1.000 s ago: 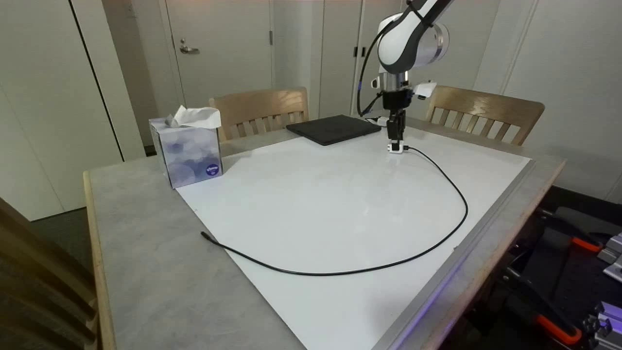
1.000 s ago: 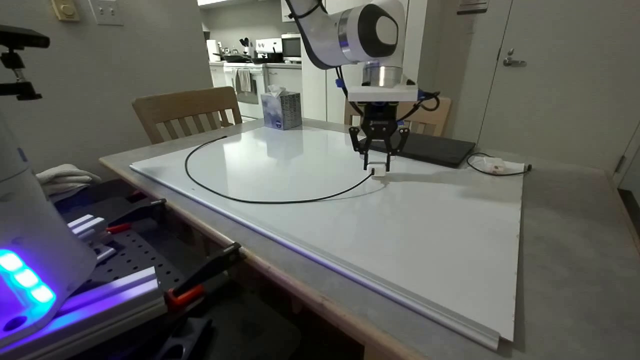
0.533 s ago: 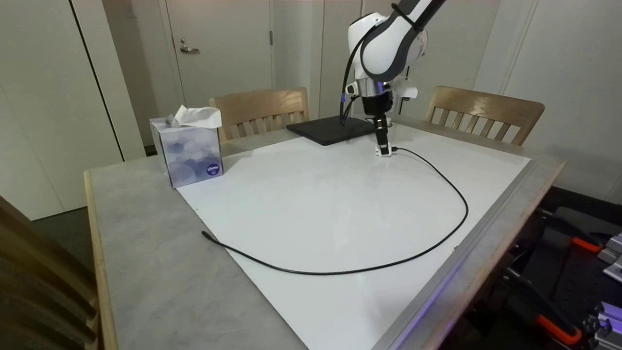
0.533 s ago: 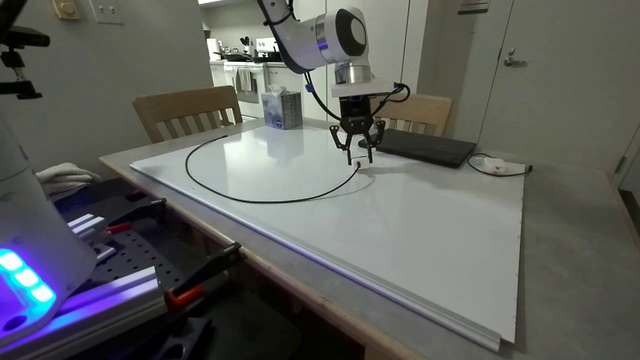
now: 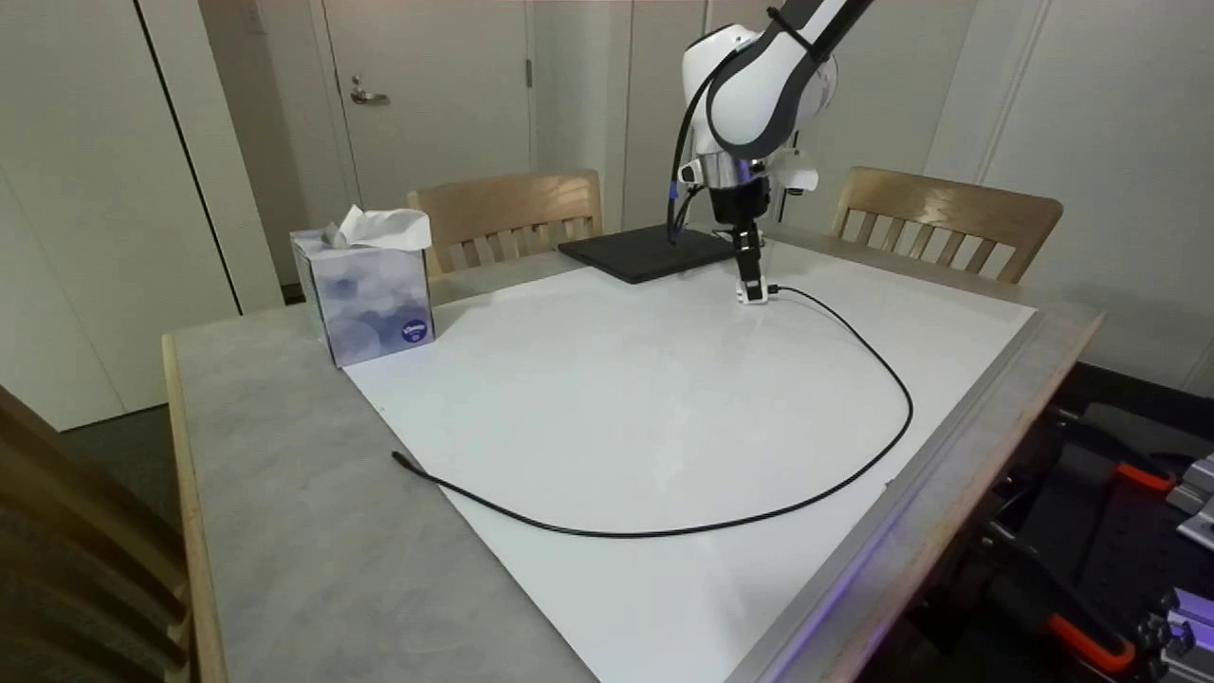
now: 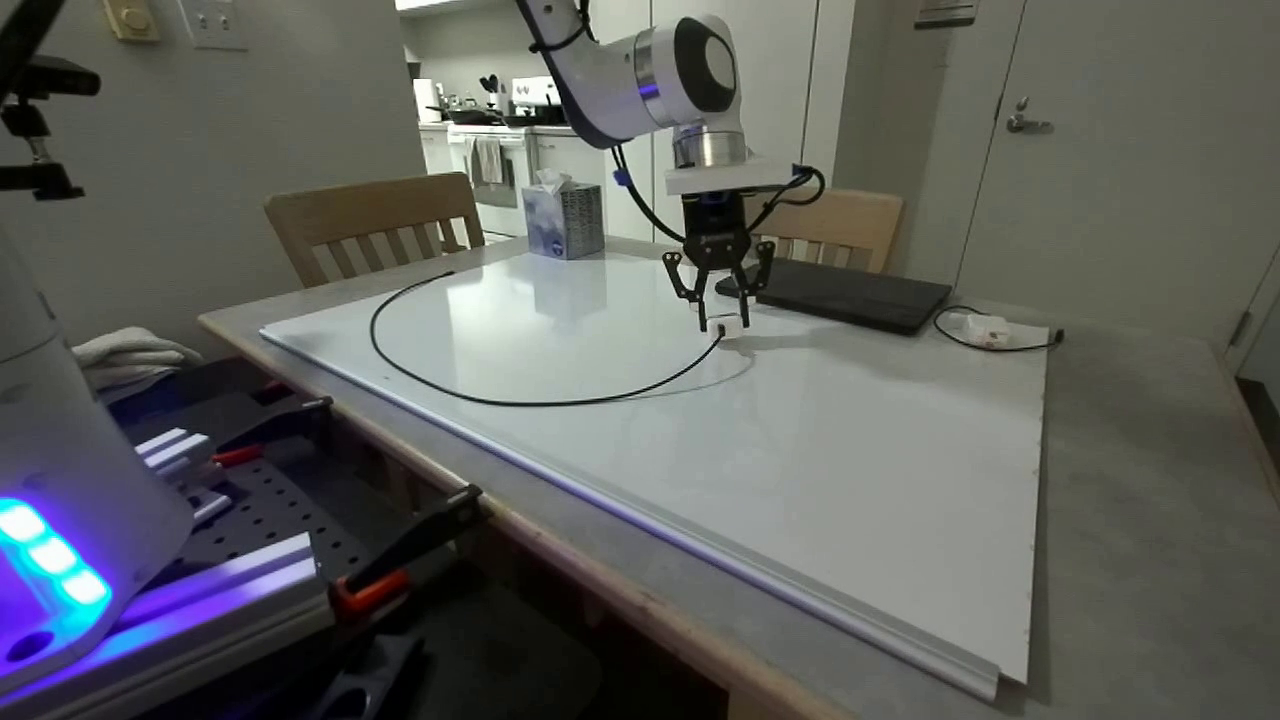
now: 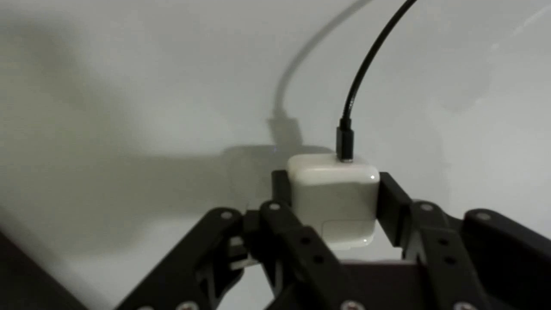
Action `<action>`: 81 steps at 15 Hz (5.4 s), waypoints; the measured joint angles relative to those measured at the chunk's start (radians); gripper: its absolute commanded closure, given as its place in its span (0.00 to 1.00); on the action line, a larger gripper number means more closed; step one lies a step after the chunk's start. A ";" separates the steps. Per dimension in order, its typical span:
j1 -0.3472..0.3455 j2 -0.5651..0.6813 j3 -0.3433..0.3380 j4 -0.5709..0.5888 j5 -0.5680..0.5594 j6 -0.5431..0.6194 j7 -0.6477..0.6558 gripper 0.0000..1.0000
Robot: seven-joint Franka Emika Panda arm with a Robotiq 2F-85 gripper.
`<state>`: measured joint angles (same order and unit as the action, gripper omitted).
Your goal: Wind the black charging cable
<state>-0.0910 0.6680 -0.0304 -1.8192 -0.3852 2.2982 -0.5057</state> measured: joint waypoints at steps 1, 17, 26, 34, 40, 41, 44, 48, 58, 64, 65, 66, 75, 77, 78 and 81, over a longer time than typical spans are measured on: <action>0.008 0.001 0.001 0.001 -0.016 -0.006 -0.008 0.74; 0.129 0.003 0.114 -0.003 -0.101 0.056 -0.249 0.74; 0.133 0.002 0.151 0.006 -0.099 -0.083 -0.612 0.74; 0.128 -0.025 0.148 -0.048 -0.107 0.006 -0.873 0.49; 0.126 -0.040 0.144 -0.081 -0.107 0.068 -0.872 0.74; 0.130 -0.039 0.145 -0.078 -0.107 0.054 -0.878 0.74; 0.142 -0.040 0.147 -0.078 -0.115 0.033 -0.948 0.74; 0.150 -0.047 0.157 -0.092 -0.122 0.017 -1.101 0.74; 0.226 -0.106 0.125 -0.218 -0.346 -0.024 -1.113 0.74; 0.196 -0.129 0.116 -0.269 -0.410 -0.005 -1.099 0.74; 0.175 -0.136 0.122 -0.275 -0.382 0.014 -1.115 0.74; 0.151 -0.142 0.129 -0.281 -0.347 0.037 -1.141 0.74; 0.053 -0.162 0.144 -0.305 -0.099 0.121 -1.328 0.24; 0.054 -0.163 0.143 -0.308 -0.098 0.122 -1.328 0.18; 0.056 -0.161 0.143 -0.315 -0.098 0.122 -1.328 0.10; 0.064 -0.160 0.137 -0.330 -0.098 0.112 -1.322 0.00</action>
<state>-0.0270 0.5081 0.1064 -2.1487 -0.4829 2.4097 -1.8272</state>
